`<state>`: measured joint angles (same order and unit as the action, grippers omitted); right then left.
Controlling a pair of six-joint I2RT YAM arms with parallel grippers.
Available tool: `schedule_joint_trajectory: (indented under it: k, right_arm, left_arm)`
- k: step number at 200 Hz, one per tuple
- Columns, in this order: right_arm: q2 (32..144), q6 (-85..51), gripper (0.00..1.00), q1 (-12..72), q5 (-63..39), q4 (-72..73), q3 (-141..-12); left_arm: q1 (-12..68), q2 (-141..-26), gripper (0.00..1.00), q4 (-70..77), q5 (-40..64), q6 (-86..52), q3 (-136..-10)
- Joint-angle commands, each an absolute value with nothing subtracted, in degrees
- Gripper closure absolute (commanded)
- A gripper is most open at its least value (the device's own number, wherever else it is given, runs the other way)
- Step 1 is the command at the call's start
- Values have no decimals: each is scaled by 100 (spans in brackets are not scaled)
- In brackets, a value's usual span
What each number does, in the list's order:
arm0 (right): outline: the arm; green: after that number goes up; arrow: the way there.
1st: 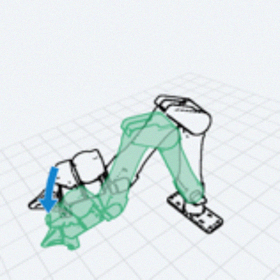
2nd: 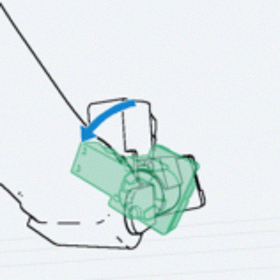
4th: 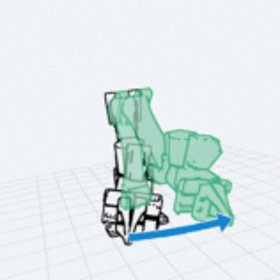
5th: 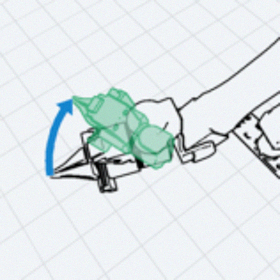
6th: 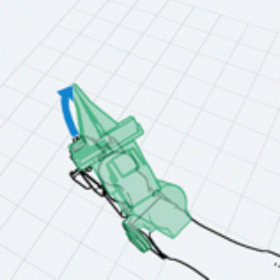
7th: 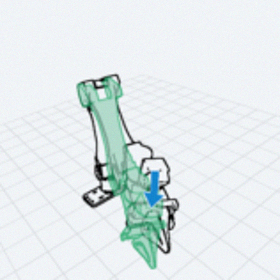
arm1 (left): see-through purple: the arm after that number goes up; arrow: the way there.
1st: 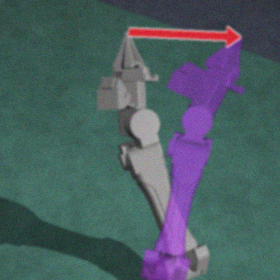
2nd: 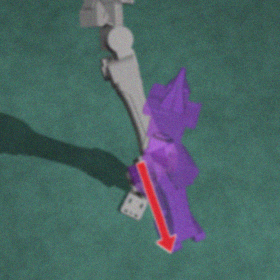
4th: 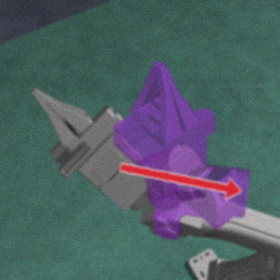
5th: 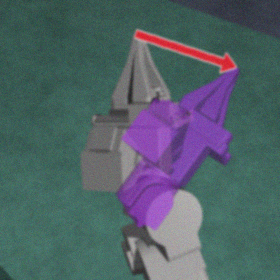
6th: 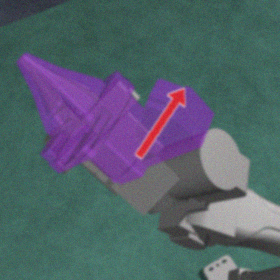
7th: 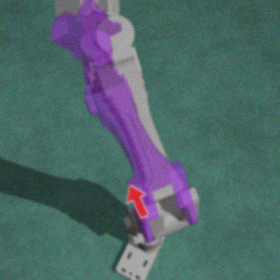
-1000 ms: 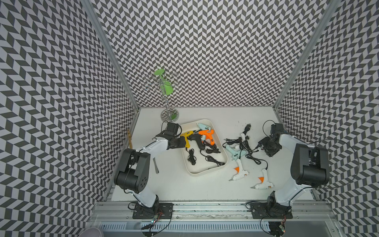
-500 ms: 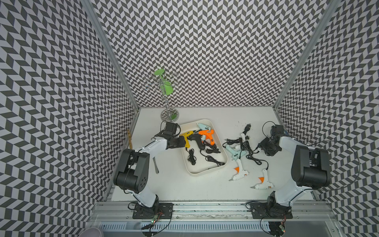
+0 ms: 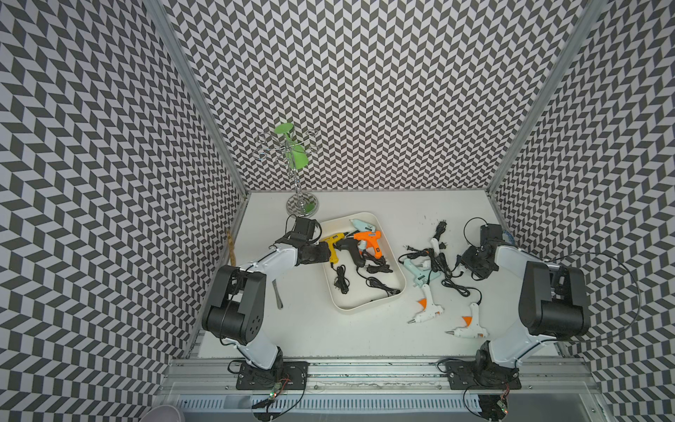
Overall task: Put the hot melt glue gun into the storage box
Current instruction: Pick up the hot melt adhesive gun from the center of the board.
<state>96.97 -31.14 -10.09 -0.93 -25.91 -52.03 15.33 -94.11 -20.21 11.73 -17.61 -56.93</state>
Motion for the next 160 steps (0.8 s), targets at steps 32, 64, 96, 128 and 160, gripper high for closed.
schedule_joint_trajectory:
  k: [32, 64, 96, 128, 160]
  right_arm:
    - [10484, -3024, 77, -902, 229, -3491, -4600]
    - [10233, -2997, 95, -861, 21, -3500, -4465]
    - [9251, -2989, 97, -707, -153, -3831, -4737]
    - [8446, -3045, 97, -287, -80, -4145, -5224]
    - [8212, -3086, 98, 99, 255, -4370, -5547]
  left_arm:
    - [1520, -9226, 53, -1969, 1183, -1682, -5744]
    - [1521, -9235, 53, -1987, 1119, -1661, -5757]
    - [1520, -9231, 53, -1980, 1069, -1650, -5765]
    - [1520, -9226, 54, -1969, 975, -1645, -5810]
    - [1520, -9143, 54, -1960, 928, -1643, -5827]
